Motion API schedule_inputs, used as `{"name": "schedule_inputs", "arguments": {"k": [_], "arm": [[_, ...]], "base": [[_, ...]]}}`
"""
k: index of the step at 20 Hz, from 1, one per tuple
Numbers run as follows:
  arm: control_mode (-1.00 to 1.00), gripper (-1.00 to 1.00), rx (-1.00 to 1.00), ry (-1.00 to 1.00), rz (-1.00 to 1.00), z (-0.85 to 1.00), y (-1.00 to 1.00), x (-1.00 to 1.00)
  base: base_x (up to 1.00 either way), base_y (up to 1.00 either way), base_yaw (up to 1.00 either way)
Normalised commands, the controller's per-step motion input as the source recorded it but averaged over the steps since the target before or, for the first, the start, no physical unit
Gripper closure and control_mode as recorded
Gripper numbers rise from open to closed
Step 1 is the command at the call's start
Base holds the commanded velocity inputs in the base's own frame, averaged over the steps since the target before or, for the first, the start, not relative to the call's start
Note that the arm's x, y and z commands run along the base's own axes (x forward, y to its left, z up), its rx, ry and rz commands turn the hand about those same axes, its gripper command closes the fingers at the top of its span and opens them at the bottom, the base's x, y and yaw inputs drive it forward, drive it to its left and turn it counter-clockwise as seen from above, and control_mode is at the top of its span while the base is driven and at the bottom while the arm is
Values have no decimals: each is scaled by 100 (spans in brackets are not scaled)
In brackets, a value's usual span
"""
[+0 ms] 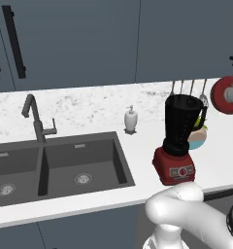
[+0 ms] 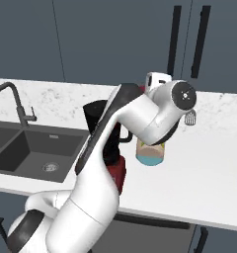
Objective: Close the lid blender by securely placing the lid on top.
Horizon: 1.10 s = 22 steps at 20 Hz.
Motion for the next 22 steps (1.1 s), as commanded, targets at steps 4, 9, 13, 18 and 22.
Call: {"name": "schedule_inputs", "arguments": {"k": [4, 9, 13, 18, 22], "arm": [[-100, 100, 0, 25, -2, 61, 70, 29], [-100, 100, 0, 35, -7, 29, 75, 38], [-100, 100, 0, 30, -7, -2, 68, 12], [-100, 100, 0, 9, -1, -1, 47, 9], [-100, 100, 0, 0, 0, -9, 7, 14]], "base": [[0, 0, 0], [0, 0, 0], [0, 0, 0], [0, 0, 0], [0, 0, 0]]}}
